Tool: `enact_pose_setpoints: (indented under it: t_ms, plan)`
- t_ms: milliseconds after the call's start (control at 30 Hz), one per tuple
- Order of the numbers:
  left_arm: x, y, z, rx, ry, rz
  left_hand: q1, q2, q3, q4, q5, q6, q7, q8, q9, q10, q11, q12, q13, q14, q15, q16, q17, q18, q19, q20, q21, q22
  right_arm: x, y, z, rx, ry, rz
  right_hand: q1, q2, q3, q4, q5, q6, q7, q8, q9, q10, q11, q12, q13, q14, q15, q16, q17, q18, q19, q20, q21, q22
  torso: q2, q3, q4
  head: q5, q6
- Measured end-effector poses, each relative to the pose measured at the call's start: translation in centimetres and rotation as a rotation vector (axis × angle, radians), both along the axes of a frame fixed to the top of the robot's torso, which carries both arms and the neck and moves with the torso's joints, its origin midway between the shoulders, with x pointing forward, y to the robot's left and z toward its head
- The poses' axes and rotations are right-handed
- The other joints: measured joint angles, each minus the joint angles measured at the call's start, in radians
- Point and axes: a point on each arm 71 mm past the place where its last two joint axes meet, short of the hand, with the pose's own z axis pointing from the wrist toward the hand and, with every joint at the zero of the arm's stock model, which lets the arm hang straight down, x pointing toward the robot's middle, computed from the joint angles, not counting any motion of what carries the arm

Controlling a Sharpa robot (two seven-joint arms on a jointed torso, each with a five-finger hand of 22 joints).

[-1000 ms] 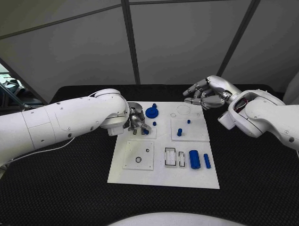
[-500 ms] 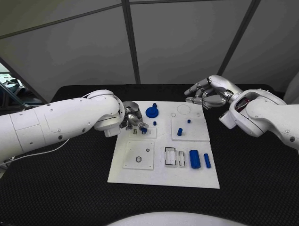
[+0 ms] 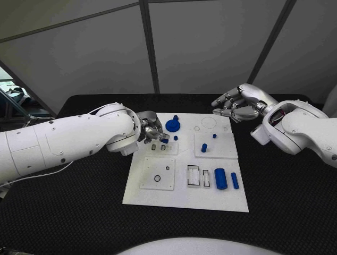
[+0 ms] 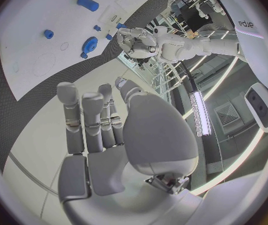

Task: Assemble the parts on the task board

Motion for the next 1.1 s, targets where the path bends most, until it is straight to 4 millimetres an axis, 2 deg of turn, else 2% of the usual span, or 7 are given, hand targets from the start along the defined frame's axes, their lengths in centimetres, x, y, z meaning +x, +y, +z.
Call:
enact_pose_setpoints:
  t_ms: [467, 600, 1100]
  plan:
    - [-0.3, 0.0, -1.2, 0.069, -0.08, -0.01, -0.005, -0.005, 0.008, -0.002, -0.004, -0.002, 0.002, 0.004, 0.004, 0.0, 0.0, 0.0, 0.0, 0.0, 0.0, 0.0, 0.001, 0.0, 0.0, 0.0, 0.0, 0.0, 0.0, -0.1, 0.0, -0.006, -0.006, 0.002, 0.0, 0.0, 0.0, 0.0, 0.0, 0.0, 0.0, 0.0, 0.0, 0.0, 0.0, 0.0, 0.0, 0.0, 0.0, 0.0, 0.0, 0.0, 0.0, 0.0, 0.0, 0.0, 0.0, -0.0011, -0.0027, 0.009, -0.003]
    - [-0.4, -0.2, -1.4, 0.081, -0.085, -0.015, -0.011, -0.01, 0.019, -0.013, -0.004, -0.002, 0.002, 0.004, 0.003, 0.0, 0.0, 0.0, 0.001, 0.0, 0.0, 0.0, 0.001, 0.0, 0.0, 0.0, 0.0, 0.0, 0.0, 0.0, 0.0, -0.009, -0.009, 0.004, 0.0, 0.0, 0.0, 0.0, 0.0, 0.0, 0.0, 0.0, 0.0, 0.0, 0.0, 0.0, -0.001, 0.0, 0.0, -0.006, -0.003, 0.0, 0.0, 0.0, 0.0, 0.0, 0.0, -0.0012, -0.0029, 0.009, -0.003]
    - [-0.5, -0.3, -2.0, 0.123, -0.065, -0.022, -0.02, -0.011, 0.03, -0.011, -0.008, -0.002, 0.002, 0.004, 0.008, 0.0, 0.0, 0.0, 0.001, 0.0, 0.0, 0.0, 0.002, 0.0, 0.0, 0.0, 0.0, 0.0, 0.0, 0.0, 0.0, -0.014, -0.015, 0.009, 0.0, 0.0, 0.0, 0.0, 0.0, 0.0, 0.0, 0.0, 0.0, 0.0, 0.0, 0.0, -0.001, 0.0, 0.0, -0.006, -0.003, 0.0, 0.0, 0.0, 0.0, 0.0, 0.002, -0.0012, -0.0036, 0.008, -0.001]
